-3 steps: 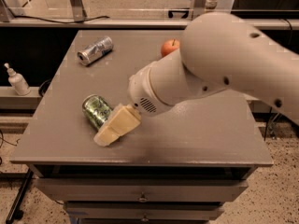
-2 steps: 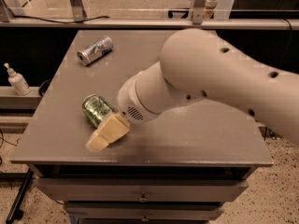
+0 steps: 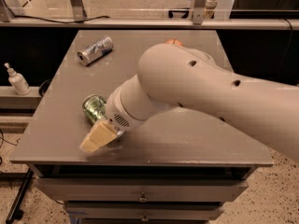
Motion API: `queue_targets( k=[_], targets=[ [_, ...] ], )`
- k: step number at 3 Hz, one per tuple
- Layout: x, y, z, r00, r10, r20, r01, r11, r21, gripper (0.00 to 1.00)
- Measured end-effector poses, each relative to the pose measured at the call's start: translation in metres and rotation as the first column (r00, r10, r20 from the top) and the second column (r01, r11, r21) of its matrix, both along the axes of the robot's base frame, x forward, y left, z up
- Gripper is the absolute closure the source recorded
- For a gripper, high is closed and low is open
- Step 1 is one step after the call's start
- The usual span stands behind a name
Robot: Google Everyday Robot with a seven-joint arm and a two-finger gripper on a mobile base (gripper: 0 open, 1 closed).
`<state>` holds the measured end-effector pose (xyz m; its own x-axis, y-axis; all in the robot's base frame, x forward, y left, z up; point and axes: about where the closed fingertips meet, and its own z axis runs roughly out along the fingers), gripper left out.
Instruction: Move green can near apple
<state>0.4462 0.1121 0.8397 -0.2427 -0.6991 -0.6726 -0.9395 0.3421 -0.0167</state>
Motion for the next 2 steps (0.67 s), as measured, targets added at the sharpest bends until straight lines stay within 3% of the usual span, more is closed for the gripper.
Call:
queue_targets(
  k=[2],
  targets=[
    [0.021,-0.013,0.014,0.9983,-0.019,0.054,0.023,0.998,-0.062,0.63]
  ],
)
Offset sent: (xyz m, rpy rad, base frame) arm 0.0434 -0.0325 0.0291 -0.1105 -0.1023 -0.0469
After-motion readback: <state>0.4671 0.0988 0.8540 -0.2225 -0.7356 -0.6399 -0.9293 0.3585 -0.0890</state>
